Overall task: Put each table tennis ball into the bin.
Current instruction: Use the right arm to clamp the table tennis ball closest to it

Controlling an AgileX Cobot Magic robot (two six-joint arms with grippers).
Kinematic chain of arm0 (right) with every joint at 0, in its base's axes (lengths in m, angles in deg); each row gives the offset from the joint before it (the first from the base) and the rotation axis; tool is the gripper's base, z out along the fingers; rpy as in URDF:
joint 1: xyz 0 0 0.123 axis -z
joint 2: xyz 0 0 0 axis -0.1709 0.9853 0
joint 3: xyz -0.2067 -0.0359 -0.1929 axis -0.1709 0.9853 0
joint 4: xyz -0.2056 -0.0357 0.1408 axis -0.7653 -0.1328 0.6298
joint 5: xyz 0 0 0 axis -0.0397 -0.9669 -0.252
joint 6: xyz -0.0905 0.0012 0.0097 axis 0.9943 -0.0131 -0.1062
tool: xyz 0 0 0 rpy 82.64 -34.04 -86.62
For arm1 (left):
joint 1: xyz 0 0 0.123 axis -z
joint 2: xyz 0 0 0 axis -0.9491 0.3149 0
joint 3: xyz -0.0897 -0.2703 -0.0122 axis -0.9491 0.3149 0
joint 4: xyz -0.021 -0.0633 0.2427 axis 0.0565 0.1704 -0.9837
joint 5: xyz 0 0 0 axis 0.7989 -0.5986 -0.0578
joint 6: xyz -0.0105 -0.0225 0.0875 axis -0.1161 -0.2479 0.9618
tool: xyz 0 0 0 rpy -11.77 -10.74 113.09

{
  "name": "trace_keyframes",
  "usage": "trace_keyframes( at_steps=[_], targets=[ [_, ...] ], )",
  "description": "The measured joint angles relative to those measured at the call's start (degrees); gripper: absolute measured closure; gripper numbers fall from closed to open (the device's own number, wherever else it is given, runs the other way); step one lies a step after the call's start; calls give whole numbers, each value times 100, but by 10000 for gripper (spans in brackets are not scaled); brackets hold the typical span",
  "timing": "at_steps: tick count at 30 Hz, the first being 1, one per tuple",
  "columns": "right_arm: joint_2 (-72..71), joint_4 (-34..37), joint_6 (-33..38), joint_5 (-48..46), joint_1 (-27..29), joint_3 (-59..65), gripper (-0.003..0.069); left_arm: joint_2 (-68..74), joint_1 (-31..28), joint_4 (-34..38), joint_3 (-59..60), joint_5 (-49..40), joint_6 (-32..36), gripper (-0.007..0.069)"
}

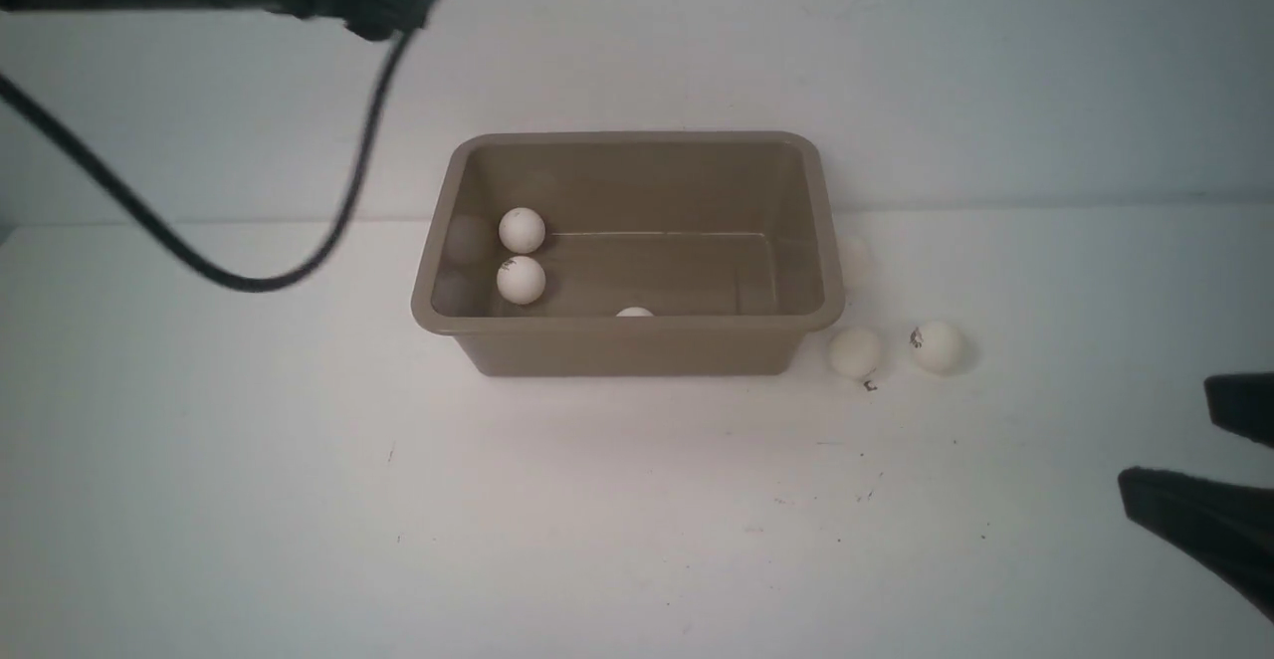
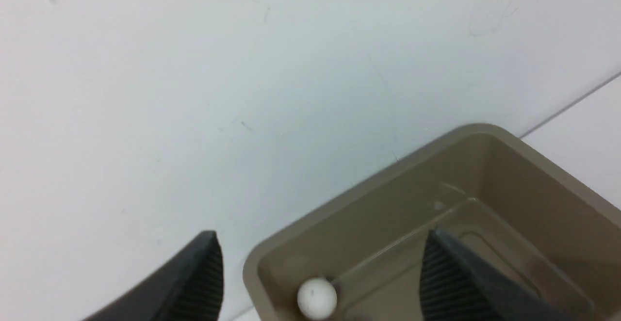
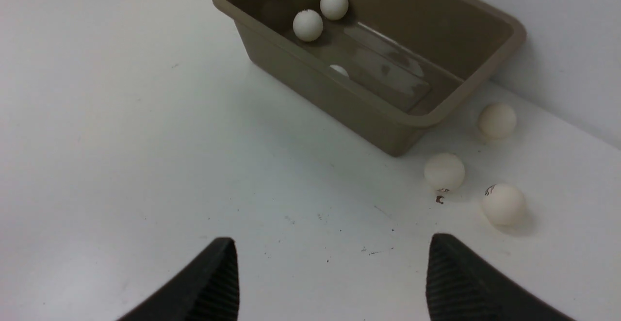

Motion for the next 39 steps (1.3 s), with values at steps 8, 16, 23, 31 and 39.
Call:
trace_keyframes(
  at_steps=[8,16,23,31,39],
  targets=[
    [0,7,-46,140,0,-86,186,-372,-847,-974,0,-862,-814,136],
    [0,7,5,221,0,-86,186,-293,-1227,-3092,0,-1612,-2416,136],
    [19,83,29,681,0,-90,186,-352,-1234,-3526,5,-2257,-3012,136],
    [444,140,26,1220,0,-108,186,-1030,-1234,-3309,6,-2492,-3019,136],
    [1856,140,-312,1096,0,-549,186,-1250,-1234,-1755,6,-2802,-2407,136]
  ],
)
